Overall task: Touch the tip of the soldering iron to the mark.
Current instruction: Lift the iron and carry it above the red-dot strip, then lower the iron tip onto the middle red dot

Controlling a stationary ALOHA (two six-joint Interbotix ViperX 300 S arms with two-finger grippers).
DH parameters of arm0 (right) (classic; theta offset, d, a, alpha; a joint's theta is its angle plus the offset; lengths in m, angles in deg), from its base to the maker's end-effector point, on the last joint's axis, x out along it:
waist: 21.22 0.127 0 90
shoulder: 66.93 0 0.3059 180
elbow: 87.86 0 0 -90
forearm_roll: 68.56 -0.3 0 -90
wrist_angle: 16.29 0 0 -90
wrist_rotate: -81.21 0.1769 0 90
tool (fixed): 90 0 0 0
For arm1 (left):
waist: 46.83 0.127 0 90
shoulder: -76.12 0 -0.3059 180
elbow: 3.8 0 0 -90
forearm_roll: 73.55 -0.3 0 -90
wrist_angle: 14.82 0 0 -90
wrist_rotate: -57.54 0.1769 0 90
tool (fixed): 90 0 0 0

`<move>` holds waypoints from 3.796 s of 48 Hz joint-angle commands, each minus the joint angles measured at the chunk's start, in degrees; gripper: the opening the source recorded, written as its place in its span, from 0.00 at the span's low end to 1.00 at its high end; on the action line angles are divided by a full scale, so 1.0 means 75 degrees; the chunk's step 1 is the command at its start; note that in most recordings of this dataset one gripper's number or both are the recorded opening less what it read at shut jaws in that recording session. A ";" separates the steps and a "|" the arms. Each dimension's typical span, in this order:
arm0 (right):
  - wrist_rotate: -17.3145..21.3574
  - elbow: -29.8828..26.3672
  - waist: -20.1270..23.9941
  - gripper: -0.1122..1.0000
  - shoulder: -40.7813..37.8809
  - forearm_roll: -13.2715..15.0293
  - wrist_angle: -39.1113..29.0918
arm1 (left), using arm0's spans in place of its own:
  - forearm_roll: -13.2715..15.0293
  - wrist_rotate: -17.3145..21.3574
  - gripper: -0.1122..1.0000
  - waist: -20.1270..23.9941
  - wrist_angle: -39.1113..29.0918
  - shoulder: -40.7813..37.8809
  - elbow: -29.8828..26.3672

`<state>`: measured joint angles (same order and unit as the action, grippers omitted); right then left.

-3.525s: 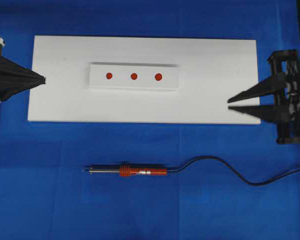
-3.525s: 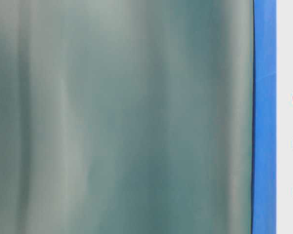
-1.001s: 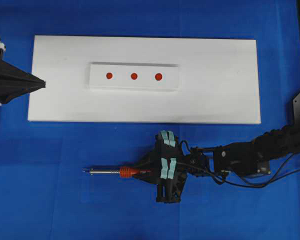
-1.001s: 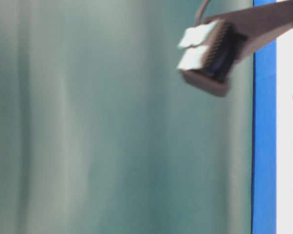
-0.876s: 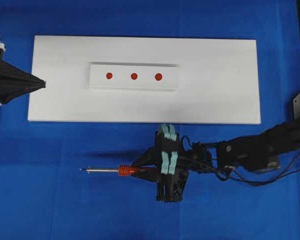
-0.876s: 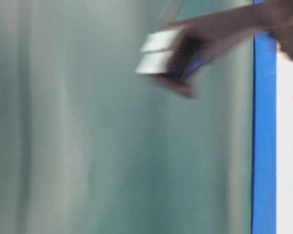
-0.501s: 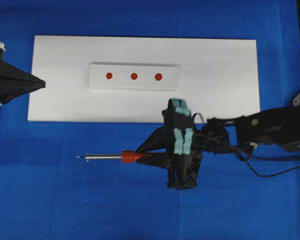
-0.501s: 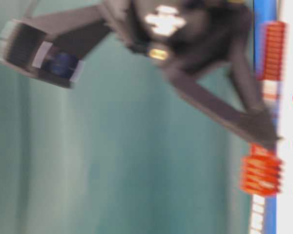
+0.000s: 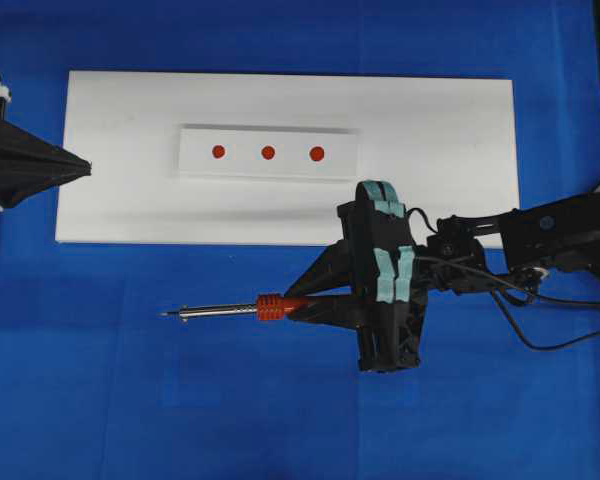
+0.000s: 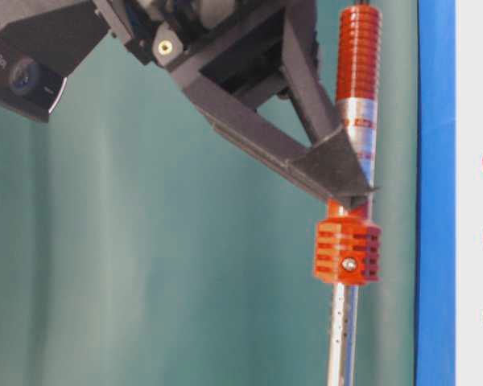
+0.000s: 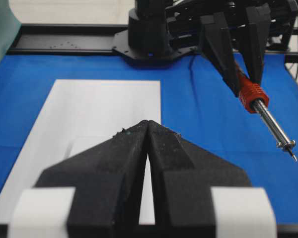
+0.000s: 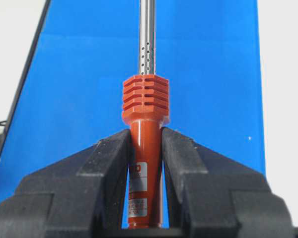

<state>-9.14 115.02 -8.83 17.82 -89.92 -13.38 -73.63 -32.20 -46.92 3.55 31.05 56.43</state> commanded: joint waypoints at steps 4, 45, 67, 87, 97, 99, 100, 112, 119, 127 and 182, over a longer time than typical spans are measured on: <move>-0.0059 -0.0188 -0.0176 0.16 0.0199 0.0164 -0.0023 | -0.0012 -0.0012 0.10 -0.0012 0.0070 -0.0035 -0.0070; -0.0668 -0.0492 -0.3188 0.16 0.0422 0.2848 -0.1652 | -0.0012 -0.0094 0.10 -0.0012 0.0047 -0.0059 -0.0059; -0.0680 -0.0574 -0.3516 0.16 0.0422 0.3129 -0.2180 | -0.0012 -0.0047 0.10 -0.0012 0.0047 -0.0070 -0.0047; -0.0680 -0.0633 -0.3609 0.16 0.0422 0.3129 -0.3715 | -0.0012 -0.0047 0.10 -0.0012 0.0047 -0.0105 -0.0059; -0.0773 -0.0656 -0.3609 0.16 0.0422 0.3129 -0.3703 | -0.0012 -0.0047 0.10 0.0000 0.0047 -0.0094 -0.0059; -0.0785 -0.0656 -0.3609 0.16 0.0422 0.3129 -0.3680 | -0.0012 -0.0047 0.10 -0.0012 0.0047 -0.0094 -0.0047; -0.0785 -0.0656 -0.3609 0.16 0.0422 0.3129 -0.3668 | -0.0012 -0.0047 0.10 -0.0012 0.0047 -0.0105 -0.0047; -0.0785 -0.0656 -0.3609 0.16 0.0422 0.3117 -0.3621 | 0.0000 -0.0047 0.10 -0.0012 0.0047 -0.0105 -0.0047; -0.0785 -0.0656 -0.3621 0.16 0.0422 0.3105 -0.3598 | -0.0012 -0.0035 0.10 -0.0012 0.0047 -0.0094 -0.0047; -0.0762 -0.0656 -0.3609 0.16 0.0422 0.3105 -0.3574 | -0.0012 -0.0035 0.10 -0.0012 0.0047 -0.0094 -0.0047; -0.0691 -0.0926 -0.3211 0.16 -0.1406 0.2883 -0.2672 | -0.0012 -0.0035 0.10 -0.0012 0.0059 -0.0105 -0.0035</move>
<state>-14.42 109.57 -32.91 6.75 -68.12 -34.21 -73.63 -32.46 -46.92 3.55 30.70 56.69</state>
